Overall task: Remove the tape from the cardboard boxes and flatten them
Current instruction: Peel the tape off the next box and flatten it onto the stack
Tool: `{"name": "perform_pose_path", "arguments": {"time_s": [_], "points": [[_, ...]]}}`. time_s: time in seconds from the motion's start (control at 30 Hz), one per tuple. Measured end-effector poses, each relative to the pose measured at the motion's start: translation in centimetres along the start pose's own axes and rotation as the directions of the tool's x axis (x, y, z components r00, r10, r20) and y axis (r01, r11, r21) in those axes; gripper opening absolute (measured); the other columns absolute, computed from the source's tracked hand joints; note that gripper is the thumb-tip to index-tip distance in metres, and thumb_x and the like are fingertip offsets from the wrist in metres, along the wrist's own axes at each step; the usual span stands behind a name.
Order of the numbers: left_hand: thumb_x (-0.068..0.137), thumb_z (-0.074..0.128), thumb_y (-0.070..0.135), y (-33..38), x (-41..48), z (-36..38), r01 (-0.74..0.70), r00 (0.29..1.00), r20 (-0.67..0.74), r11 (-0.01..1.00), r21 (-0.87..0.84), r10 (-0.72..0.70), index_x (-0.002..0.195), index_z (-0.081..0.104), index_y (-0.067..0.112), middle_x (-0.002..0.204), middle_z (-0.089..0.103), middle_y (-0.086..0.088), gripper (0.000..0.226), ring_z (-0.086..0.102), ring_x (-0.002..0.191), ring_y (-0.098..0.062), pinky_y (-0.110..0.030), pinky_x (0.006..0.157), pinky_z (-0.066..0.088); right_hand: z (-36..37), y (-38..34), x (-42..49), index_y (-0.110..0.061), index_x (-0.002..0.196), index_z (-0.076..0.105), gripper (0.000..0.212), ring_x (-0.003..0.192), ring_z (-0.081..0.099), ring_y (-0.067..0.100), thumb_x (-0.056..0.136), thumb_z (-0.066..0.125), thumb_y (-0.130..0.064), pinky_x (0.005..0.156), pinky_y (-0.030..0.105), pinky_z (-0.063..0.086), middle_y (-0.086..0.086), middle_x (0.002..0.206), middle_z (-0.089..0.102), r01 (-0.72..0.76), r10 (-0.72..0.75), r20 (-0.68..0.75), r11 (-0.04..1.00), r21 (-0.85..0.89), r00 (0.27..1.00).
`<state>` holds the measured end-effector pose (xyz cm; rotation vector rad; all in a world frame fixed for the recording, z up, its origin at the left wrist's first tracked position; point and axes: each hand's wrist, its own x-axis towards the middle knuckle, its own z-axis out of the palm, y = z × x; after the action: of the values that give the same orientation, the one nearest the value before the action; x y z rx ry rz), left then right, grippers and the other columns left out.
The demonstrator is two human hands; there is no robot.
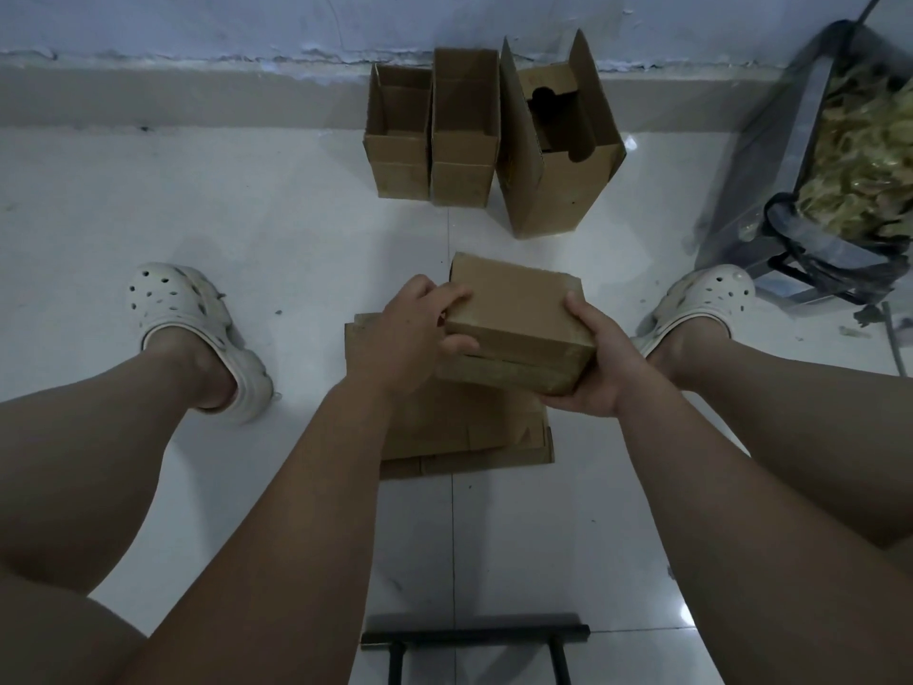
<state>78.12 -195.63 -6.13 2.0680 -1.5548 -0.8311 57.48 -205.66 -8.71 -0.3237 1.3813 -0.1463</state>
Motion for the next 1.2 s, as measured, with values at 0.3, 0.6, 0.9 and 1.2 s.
{"name": "perform_pose_path", "arguments": {"time_s": [0.3,0.6,0.9,1.2], "points": [[0.078,0.073,0.039,-0.8,-0.5,1.0,0.078,0.980,0.182,0.996,0.042,-0.085,0.106,0.045,0.030,0.088,0.037,0.012,0.041,0.038,0.073,-0.003,-0.016,0.060,0.027,-0.8,1.7,0.7,-0.020,0.111,0.065,0.063,0.098,0.067,0.031,0.062,0.081,-0.056,0.069,0.049,0.058,0.011,0.114,0.067,-0.042,0.038,-0.044,0.994,-0.101,0.998],[0.081,0.072,0.025,-0.4,-0.9,1.8,0.064,0.968,0.241,0.998,0.013,-0.066,0.092,0.038,0.029,0.094,0.048,0.006,0.036,0.046,0.079,-0.006,-0.018,0.063,0.034,-1.5,3.3,1.1,-0.021,0.112,0.064,0.068,0.104,0.064,0.032,0.058,0.084,-0.056,0.079,0.053,0.057,0.011,0.118,0.066,-0.047,0.045,-0.048,0.998,-0.046,0.998],[0.090,0.061,0.029,0.3,-1.0,2.0,0.075,0.991,0.105,0.993,0.095,-0.085,0.137,0.044,0.019,0.119,0.046,-0.004,0.051,0.044,0.094,-0.012,-0.017,0.077,0.032,-0.9,2.0,1.0,-0.019,0.111,0.065,0.063,0.096,0.068,0.031,0.062,0.081,-0.056,0.067,0.048,0.058,0.011,0.115,0.065,0.014,-0.014,-0.037,1.000,-0.024,0.999],[0.086,0.066,0.031,0.4,-0.7,1.3,0.059,0.989,0.130,0.993,0.099,-0.072,0.128,0.044,0.018,0.100,0.041,0.002,0.049,0.042,0.085,-0.013,-0.016,0.060,0.028,-1.2,1.7,1.4,-0.026,0.103,0.069,0.054,0.072,0.074,0.022,0.060,0.081,-0.057,0.060,0.043,0.057,0.005,0.098,0.072,0.083,-0.084,-0.009,0.992,-0.094,0.996]]}}
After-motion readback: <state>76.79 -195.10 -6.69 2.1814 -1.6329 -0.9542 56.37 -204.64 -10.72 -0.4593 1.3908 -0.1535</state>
